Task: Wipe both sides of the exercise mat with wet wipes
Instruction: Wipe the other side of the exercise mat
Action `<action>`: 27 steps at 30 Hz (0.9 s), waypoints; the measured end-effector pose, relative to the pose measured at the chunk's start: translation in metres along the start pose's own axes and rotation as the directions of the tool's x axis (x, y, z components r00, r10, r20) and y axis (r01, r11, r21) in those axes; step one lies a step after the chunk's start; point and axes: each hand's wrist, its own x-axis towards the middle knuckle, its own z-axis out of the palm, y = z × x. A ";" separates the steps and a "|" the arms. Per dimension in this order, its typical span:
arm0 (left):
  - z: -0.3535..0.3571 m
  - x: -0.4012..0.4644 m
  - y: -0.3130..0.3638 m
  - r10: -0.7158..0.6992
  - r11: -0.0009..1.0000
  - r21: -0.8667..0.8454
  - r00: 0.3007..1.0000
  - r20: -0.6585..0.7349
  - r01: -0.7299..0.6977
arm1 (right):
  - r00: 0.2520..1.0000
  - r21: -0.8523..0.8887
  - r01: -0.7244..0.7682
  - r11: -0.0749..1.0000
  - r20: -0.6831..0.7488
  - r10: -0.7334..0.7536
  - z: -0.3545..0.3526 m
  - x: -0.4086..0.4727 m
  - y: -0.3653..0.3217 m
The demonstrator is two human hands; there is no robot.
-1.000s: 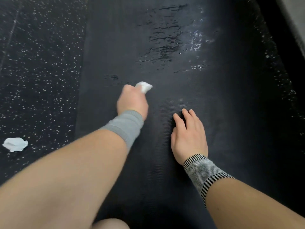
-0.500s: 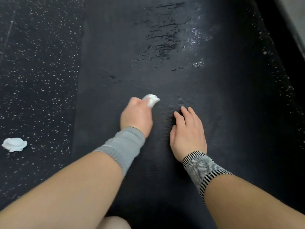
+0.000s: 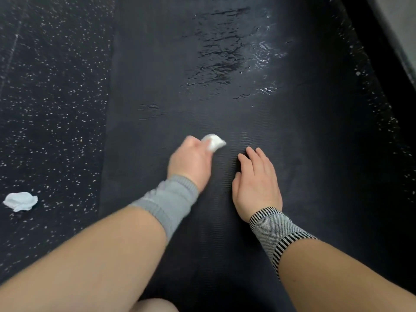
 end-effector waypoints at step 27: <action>0.033 0.038 0.082 0.167 0.986 0.005 0.984 0.056 -0.168 | 0.991 -0.108 -0.130 0.986 0.027 0.134 -0.034 0.022 0.080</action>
